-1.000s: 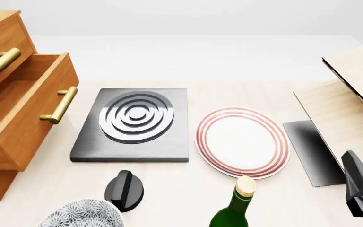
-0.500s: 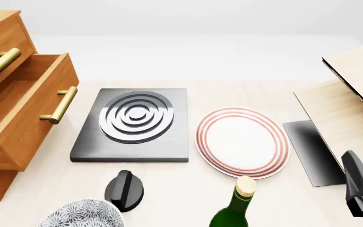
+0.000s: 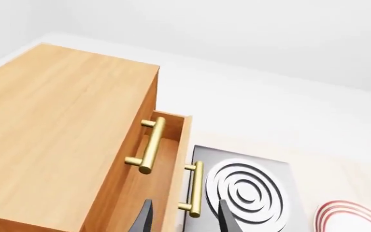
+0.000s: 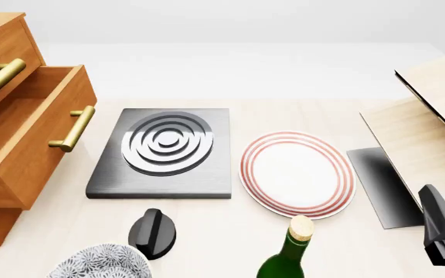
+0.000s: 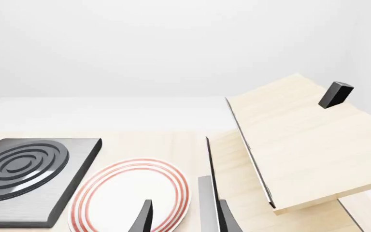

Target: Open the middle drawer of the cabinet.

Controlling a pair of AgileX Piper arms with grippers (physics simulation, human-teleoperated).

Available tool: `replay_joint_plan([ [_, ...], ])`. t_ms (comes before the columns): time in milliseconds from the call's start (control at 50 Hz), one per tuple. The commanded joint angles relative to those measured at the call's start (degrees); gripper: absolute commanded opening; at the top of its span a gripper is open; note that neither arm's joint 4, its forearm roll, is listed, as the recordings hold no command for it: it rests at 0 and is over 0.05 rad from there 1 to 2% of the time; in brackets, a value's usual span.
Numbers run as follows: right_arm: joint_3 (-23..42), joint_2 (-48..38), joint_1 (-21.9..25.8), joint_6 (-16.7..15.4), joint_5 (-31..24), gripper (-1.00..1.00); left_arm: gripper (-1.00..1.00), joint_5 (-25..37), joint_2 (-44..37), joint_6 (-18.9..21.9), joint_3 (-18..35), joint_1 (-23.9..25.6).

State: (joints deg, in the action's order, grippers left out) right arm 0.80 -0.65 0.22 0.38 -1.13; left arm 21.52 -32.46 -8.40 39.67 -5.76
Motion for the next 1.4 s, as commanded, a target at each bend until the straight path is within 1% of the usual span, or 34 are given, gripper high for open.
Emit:
replay_joint_plan([
  [20,-0.19,0.08,0.12,-0.15,0.24,1.00,1.00,-2.57,-1.89,-1.02,-1.27,-0.98],
  [260,-0.18,0.04,0.12,-0.14,0.27,1.00,1.00,-6.30,-5.18,-2.02,-3.22,-0.86],
  [400,-0.18,0.05,0.12,-0.11,0.27,1.00,1.00,-7.26,-6.13,-3.30,-3.52,-1.49],
  [740,-0.18,0.02,0.11,-0.14,0.27,1.00,1.00,-10.84,-9.88,-4.16,-6.37,-2.46],
  [1080,-0.18,0.03,0.13,-0.16,0.27,1.00,1.00,-13.13,-12.81,-5.57,-8.10,-0.44],
  [1400,-0.18,0.03,0.11,-0.12,0.27,1.00,1.00,-16.56,-16.65,-5.89,-9.42,-0.64],
])
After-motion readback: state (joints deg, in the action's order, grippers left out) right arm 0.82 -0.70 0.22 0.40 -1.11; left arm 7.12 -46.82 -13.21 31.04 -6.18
